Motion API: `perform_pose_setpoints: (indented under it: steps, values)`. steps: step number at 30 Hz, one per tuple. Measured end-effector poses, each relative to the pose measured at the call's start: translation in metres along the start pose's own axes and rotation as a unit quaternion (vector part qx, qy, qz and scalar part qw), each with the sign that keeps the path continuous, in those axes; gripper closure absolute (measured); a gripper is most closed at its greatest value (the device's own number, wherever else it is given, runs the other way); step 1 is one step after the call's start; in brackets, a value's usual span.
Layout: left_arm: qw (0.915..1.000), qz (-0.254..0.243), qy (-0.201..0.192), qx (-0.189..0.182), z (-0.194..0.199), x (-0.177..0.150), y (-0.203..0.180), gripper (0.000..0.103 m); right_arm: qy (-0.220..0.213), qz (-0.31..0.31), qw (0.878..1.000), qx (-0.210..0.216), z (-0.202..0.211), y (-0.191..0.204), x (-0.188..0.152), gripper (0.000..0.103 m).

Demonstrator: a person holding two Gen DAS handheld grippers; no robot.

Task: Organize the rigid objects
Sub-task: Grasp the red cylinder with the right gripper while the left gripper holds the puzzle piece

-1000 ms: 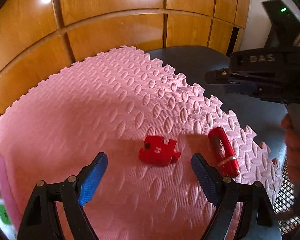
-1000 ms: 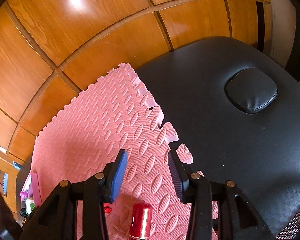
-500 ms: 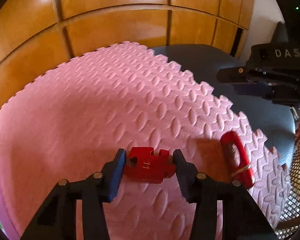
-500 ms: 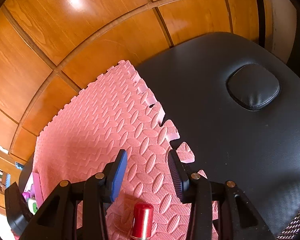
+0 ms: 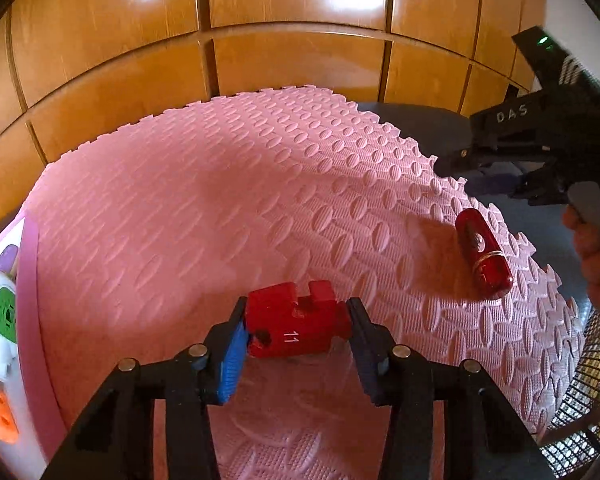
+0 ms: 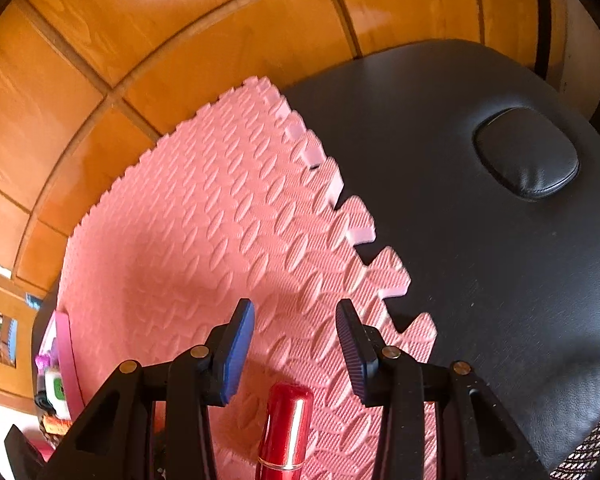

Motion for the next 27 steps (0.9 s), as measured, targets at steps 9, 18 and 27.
perform_pose_setpoints:
  steps: [9,18,27]
  values:
    - [0.9999,0.005,-0.009,-0.010,0.002,0.000,0.001,0.056,0.025,0.038,0.999,-0.011,0.006,0.014,-0.026,0.061]
    - [0.9996,0.014,-0.014,-0.019,0.004,-0.002,0.004,0.056,0.016,0.188,0.978,-0.088,0.008,0.049,-0.063,0.080]
    - [0.9995,0.016,-0.015,-0.022,0.005,-0.002,0.004,0.056,-0.010,0.302,0.953,-0.034,-0.014,0.107,-0.057,0.080]
Point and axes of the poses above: each gripper's, at about its wrist camera, not at the fingertips, and z roughly against the way its jaws point, y to its left, x to its top, the point moved 3 cm from there along -z, roughly the way its jaws point, and after that the axes turned 8 degrees about -x, right-handed, at the moved point
